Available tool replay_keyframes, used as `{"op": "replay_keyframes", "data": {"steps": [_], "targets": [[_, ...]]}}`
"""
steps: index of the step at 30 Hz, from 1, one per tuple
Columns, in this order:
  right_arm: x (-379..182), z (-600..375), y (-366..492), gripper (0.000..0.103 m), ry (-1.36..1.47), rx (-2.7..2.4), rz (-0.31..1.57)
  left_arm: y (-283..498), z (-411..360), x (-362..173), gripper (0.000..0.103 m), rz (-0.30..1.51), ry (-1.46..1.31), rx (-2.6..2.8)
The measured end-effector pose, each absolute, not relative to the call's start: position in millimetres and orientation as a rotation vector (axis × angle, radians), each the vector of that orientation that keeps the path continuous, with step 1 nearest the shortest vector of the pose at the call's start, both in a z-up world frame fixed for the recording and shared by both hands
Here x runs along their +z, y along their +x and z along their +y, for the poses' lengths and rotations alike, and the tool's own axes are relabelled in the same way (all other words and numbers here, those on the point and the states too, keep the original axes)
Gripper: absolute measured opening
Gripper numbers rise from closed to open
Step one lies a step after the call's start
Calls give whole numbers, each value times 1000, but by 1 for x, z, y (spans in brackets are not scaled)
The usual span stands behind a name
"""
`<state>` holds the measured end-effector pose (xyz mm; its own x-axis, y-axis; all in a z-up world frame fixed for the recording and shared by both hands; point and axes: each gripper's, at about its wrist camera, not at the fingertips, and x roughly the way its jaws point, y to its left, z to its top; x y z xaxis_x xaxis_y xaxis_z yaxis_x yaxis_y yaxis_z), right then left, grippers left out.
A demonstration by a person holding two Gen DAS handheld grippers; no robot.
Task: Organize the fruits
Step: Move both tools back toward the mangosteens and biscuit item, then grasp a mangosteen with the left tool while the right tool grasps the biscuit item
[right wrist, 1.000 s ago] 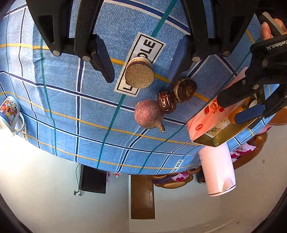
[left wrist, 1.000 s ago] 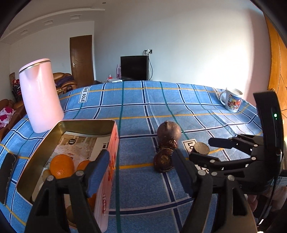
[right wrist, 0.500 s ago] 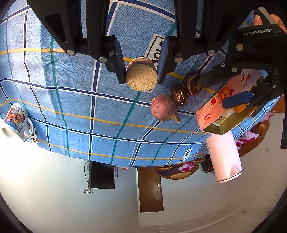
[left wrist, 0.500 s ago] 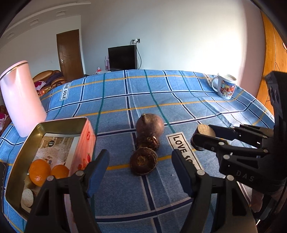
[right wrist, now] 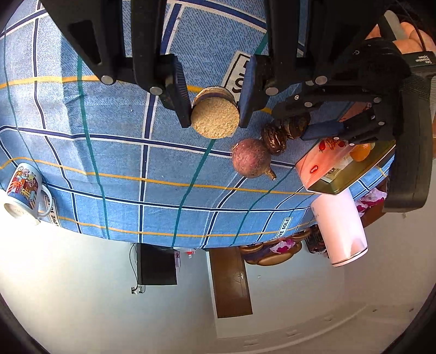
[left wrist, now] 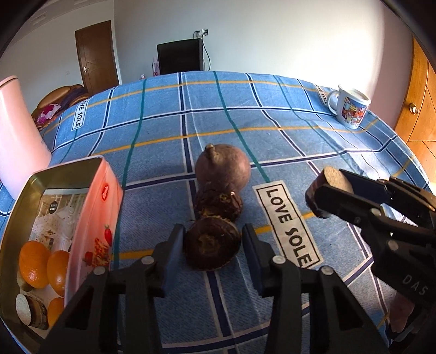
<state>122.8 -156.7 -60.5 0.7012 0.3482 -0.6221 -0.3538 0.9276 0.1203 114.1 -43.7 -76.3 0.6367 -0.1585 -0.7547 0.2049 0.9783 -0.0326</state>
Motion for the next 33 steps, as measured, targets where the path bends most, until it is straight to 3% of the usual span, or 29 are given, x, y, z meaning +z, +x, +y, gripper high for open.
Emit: {"op": "replay_keyframes", "data": {"steps": [33], "targets": [[-43, -164, 96, 37, 10, 420, 510, 72, -27, -42, 42, 541, 19, -131]]}}
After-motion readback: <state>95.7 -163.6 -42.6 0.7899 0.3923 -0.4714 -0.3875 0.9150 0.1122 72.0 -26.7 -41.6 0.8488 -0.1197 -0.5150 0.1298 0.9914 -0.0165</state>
